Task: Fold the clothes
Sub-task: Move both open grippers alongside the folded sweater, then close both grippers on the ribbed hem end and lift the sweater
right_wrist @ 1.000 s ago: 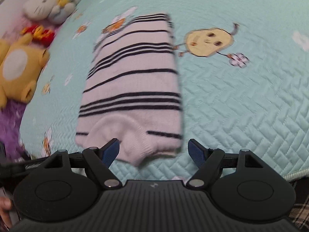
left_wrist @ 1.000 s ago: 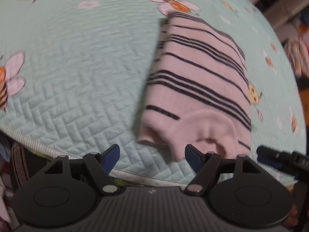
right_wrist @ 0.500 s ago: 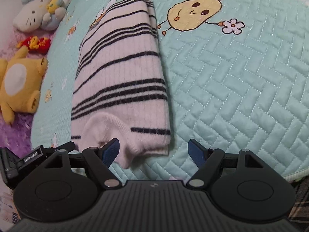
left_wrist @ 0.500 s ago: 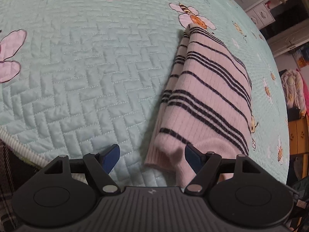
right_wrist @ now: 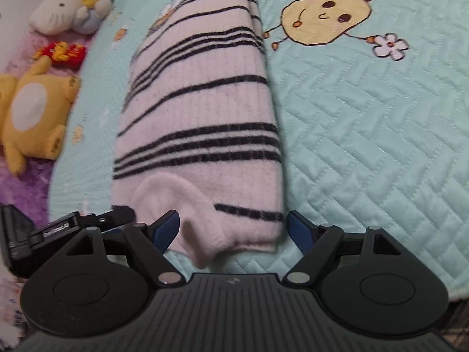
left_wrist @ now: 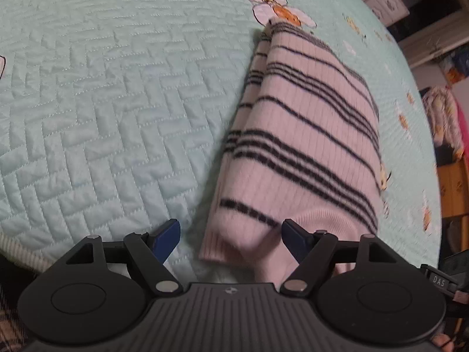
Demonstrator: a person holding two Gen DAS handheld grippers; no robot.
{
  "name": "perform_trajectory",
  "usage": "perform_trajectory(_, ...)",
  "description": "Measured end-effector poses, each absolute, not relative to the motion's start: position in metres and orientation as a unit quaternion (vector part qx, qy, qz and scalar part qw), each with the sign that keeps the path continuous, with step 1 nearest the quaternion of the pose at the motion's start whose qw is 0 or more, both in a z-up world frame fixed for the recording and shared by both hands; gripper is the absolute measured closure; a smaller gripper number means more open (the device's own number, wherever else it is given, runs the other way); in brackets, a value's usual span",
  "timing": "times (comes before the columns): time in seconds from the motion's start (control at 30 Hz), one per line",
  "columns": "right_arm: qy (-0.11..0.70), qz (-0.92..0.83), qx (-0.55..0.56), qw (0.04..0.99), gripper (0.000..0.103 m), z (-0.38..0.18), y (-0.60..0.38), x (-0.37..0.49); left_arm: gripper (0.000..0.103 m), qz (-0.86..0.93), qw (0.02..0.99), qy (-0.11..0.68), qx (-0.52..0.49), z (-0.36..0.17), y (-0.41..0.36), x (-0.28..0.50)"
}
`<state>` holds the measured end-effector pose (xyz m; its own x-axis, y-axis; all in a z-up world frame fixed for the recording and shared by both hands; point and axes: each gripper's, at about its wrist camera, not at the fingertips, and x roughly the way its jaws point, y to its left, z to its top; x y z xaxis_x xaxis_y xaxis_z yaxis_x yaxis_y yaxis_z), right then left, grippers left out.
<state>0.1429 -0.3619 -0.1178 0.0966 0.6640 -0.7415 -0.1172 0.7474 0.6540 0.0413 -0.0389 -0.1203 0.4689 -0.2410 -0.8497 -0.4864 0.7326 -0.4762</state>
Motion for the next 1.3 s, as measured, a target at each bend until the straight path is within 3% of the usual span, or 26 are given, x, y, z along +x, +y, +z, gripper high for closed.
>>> perform_trajectory(0.23, 0.588, 0.360, 0.387, 0.612, 0.023, -0.166, -0.401, 0.164, 0.024, 0.009, 0.789, 0.493, -0.367, -0.131, -0.033, 0.058)
perform_trajectory(0.47, 0.588, 0.391, 0.404, 0.582, 0.023, -0.174, -0.391, 0.179, 0.022, -0.066, 0.768, 0.466, -0.435, -0.151, -0.020, 0.080)
perform_trajectory(0.57, 0.582, 0.400, 0.407, 0.579, 0.023, -0.176, -0.385, 0.180, 0.033, -0.068, 0.756, 0.454, -0.467, -0.158, -0.011, 0.073)
perform_trajectory(0.6, 0.580, 0.404, 0.408, 0.578, 0.024, -0.176, -0.384, 0.180, 0.045, -0.065, 0.756, 0.456, -0.465, -0.159, -0.010, 0.072)
perform_trajectory(0.63, 0.579, 0.408, 0.407, 0.577, 0.026, -0.175, -0.386, 0.180, 0.056, -0.062, 0.756, 0.459, -0.462, -0.159, -0.010, 0.070)
perform_trajectory(0.73, 0.583, 0.412, 0.403, 0.572, 0.046, -0.176, -0.386, 0.181, 0.068, -0.065, 0.761, 0.456, -0.457, -0.154, -0.016, 0.067)
perform_trajectory(0.77, 0.586, 0.411, 0.404, 0.569, 0.064, -0.178, -0.387, 0.181, 0.069, -0.063, 0.767, 0.456, -0.448, -0.149, -0.018, 0.068)
perform_trajectory(0.8, 0.581, 0.416, 0.405, 0.571, 0.073, -0.173, -0.388, 0.182, 0.070, -0.061, 0.772, 0.455, -0.439, -0.144, -0.020, 0.068)
perform_trajectory(1.3, 0.472, 0.489, 0.437, 0.590, 0.075, -0.081, -0.395, 0.203, 0.074, -0.067, 0.826, 0.408, -0.383, -0.026, -0.040, 0.094)
